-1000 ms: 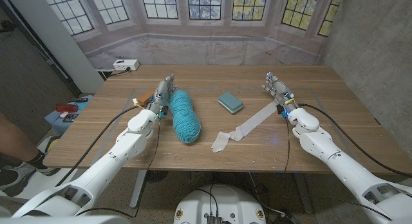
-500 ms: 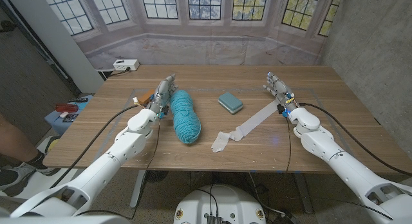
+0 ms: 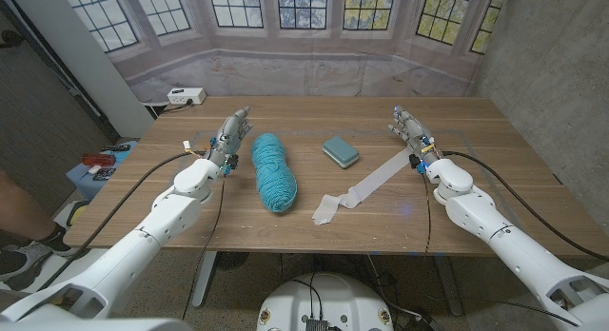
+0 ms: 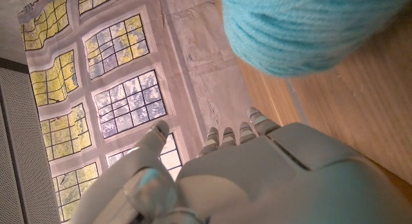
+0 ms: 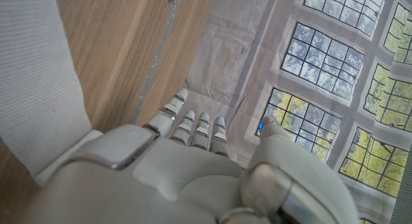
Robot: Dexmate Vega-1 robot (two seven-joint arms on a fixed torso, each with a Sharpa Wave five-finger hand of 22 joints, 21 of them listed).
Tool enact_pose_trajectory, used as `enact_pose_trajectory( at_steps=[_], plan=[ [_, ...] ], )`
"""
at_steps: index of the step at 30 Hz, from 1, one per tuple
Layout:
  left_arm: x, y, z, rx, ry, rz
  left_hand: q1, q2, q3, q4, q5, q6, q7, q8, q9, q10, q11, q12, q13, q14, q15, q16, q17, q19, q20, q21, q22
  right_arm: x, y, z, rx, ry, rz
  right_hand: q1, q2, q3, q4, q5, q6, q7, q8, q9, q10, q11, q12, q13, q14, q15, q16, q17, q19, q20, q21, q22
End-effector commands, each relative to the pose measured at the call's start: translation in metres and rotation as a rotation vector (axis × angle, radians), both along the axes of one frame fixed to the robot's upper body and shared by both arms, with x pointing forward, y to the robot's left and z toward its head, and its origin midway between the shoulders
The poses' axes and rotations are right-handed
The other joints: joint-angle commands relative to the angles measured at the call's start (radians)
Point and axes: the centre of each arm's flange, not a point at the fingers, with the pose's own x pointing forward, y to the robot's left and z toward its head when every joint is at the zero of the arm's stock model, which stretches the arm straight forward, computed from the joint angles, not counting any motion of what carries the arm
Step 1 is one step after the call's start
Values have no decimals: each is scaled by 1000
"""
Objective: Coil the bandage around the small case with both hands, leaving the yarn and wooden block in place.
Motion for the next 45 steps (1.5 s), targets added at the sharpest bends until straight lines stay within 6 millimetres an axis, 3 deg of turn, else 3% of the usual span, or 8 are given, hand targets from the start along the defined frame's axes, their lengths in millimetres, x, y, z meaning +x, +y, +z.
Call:
enact_pose_trajectory(
  at_steps=[1, 25, 37, 41, 45],
  plan=[
    [-12, 13, 18, 46, -22, 20, 11, -1, 5, -7, 0, 4, 5, -3, 5, 2, 3, 4, 2, 2, 5, 1, 2, 2, 4, 5, 3, -7, 2, 8, -42, -4, -24, 11, -1, 2, -12, 0, 5, 4, 6, 2, 2, 5, 7, 5, 8, -39, 10, 3, 9, -73, 0, 2],
    [-3, -18, 68, 215, -71, -25, 43, 1, 16, -46, 6, 30, 13, 2, 5, 22, 5, 8, 2, 17, 7, 3, 2, 15, 11, 6, 2, -21, -10, 27, -162, 9, -86, 25, -2, 6, -32, -2, 15, 10, 8, 2, 7, 6, 9, 5, 9, -38, 10, 1, 10, -72, -1, 2],
    [-2, -32, 87, 374, -80, -69, 91, 1, 38, -98, 20, 38, 13, 3, 6, 31, 4, 8, 2, 23, 7, 2, 3, 23, 16, 4, 1, -24, -8, 28, -173, 2, -94, 28, -2, 7, -38, -3, 16, 11, 8, 2, 9, 6, 9, 5, 9, -37, 10, 1, 11, -73, -1, 2],
    [-1, -38, 93, 422, -77, -93, 139, 3, 59, -146, 38, 51, -1, 6, 6, 44, -7, 9, 3, 32, -1, 3, 3, 35, 10, 5, 0, -25, -8, 27, -170, 3, -96, 28, -2, 7, -39, -4, 16, 12, 7, 2, 9, 6, 9, 5, 9, -37, 11, 1, 10, -73, -1, 2],
    [2, -43, 100, 469, -75, -114, 158, 3, 66, -163, 45, 60, -1, 8, 6, 51, -12, 11, 3, 37, -4, 3, 3, 39, 8, 5, 0, -26, -8, 25, -164, 3, -100, 28, -2, 7, -40, -4, 16, 12, 7, 2, 9, 6, 9, 5, 8, -36, 11, 1, 11, -73, -1, 2]
  ],
)
